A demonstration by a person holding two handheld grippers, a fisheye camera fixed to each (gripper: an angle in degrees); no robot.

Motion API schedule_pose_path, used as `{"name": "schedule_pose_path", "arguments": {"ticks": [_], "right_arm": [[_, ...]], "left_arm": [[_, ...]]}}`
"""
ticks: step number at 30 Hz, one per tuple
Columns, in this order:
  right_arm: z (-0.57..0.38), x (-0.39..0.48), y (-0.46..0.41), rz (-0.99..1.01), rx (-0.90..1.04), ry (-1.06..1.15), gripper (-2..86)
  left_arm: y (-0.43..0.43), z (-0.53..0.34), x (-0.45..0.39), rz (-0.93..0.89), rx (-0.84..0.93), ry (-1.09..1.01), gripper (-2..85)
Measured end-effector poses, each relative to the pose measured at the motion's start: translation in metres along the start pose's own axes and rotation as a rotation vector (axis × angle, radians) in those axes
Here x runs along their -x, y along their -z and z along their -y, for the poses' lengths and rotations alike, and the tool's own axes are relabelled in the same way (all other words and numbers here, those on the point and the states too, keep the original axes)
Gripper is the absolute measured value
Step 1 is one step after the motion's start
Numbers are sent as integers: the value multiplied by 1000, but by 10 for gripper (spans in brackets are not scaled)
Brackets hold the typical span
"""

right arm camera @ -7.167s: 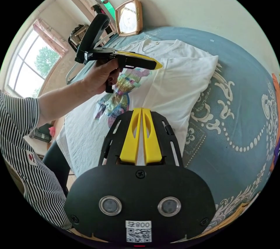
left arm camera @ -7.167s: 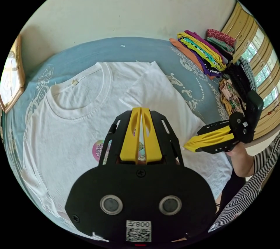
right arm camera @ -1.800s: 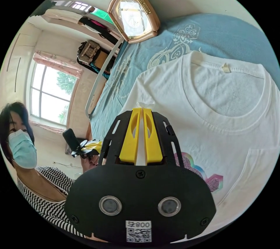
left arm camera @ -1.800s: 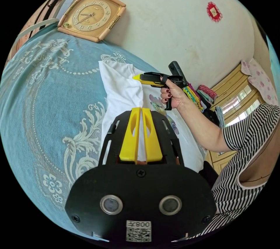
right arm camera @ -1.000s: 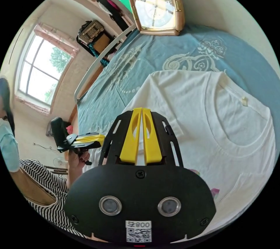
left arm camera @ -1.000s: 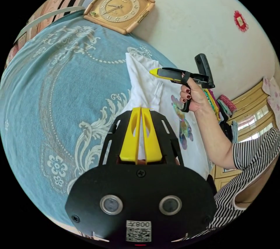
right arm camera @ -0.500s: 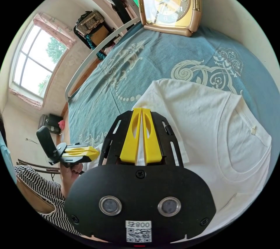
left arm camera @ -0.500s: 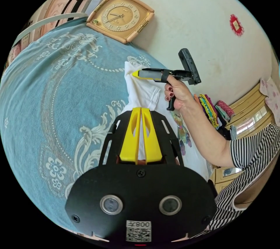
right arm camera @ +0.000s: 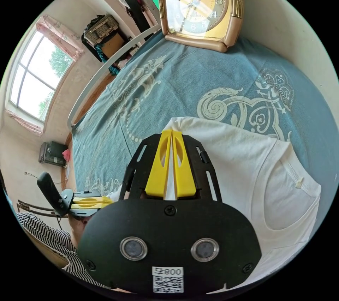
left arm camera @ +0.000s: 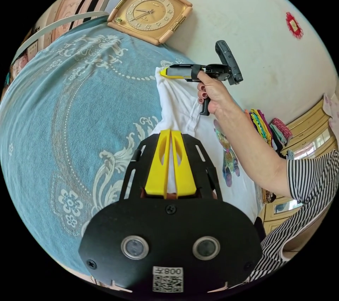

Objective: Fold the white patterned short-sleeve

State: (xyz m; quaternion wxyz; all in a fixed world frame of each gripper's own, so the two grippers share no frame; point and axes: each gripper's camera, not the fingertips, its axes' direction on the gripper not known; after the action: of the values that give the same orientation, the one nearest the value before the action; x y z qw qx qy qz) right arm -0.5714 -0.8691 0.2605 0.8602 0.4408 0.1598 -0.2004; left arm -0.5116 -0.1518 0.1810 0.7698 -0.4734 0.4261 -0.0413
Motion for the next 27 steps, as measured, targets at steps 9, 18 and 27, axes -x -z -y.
{"name": "schedule_pose_path", "arguments": {"ticks": [9,18,27], "right_arm": [[-10,9,-3,4,-1,-2,1],[-34,1,10,65,-31,-35,2],[-139,47,37,156,16,89,1]], "left_arm": [[-4,9,0,-1,79,-11,2],[6,11,-5,6,78,-22,2],[13,6,-10,30,104,-20,2]]}}
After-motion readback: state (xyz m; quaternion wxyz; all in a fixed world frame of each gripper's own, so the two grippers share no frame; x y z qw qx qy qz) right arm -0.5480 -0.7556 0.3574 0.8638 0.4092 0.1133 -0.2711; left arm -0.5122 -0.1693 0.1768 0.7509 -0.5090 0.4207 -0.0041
